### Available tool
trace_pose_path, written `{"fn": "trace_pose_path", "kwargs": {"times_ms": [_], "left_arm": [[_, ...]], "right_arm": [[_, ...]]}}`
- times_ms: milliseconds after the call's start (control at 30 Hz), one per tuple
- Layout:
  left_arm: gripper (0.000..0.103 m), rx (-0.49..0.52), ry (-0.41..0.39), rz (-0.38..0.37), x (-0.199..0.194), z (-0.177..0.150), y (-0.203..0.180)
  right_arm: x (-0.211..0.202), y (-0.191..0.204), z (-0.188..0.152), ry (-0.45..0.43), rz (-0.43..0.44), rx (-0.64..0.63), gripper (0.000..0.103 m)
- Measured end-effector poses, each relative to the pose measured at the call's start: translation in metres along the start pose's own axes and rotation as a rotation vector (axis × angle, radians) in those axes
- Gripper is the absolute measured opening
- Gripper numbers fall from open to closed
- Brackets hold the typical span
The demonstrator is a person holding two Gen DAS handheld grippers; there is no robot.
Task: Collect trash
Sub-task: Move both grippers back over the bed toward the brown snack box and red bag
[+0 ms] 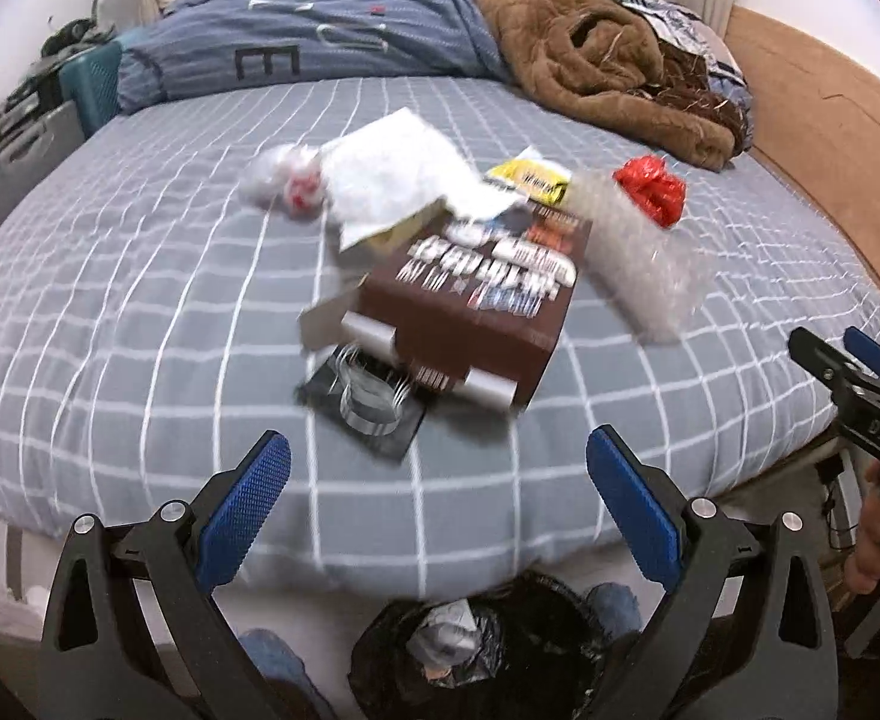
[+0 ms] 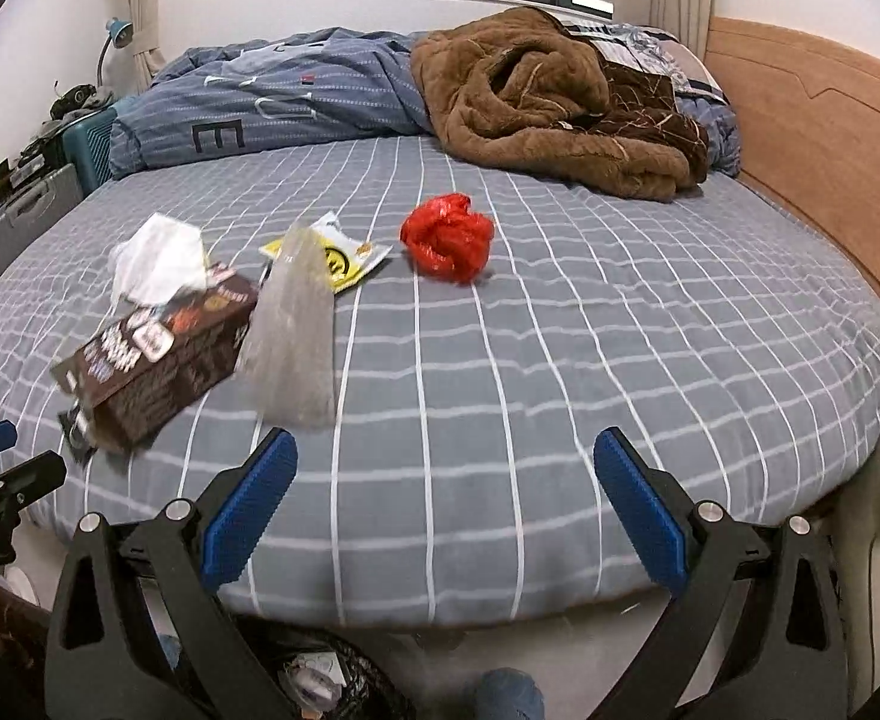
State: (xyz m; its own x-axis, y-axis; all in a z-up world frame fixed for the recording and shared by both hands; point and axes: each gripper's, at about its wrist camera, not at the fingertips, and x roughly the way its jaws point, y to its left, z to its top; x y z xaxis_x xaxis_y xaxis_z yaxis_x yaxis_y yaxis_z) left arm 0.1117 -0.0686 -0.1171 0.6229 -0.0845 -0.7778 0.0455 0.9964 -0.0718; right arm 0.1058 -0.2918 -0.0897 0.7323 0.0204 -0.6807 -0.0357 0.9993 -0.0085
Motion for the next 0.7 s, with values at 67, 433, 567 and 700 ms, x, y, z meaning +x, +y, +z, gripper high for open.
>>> {"fn": "trace_pose_path", "kwargs": {"times_ms": [67, 433, 567, 700], "left_arm": [[0.097, 0.013, 0.0, -0.001, 0.005, 0.011, -0.004], [0.097, 0.061, 0.049, -0.032, 0.049, 0.059, -0.014], [0.097, 0.085, 0.07, -0.018, 0.063, 0.065, -0.015], [0.098, 0.125, 0.083, 0.006, 0.071, 0.068, -0.018]], "right_arm": [[0.007, -0.001, 0.008, -0.002, -0.005, -0.005, 0.095], [0.057, -0.013, 0.05, 0.012, -0.006, 0.012, 0.095], [0.078, -0.013, 0.064, 0.019, -0.008, 0.01, 0.095], [0.1, -0.02, 0.079, 0.029, -0.003, 0.033, 0.095]]}}
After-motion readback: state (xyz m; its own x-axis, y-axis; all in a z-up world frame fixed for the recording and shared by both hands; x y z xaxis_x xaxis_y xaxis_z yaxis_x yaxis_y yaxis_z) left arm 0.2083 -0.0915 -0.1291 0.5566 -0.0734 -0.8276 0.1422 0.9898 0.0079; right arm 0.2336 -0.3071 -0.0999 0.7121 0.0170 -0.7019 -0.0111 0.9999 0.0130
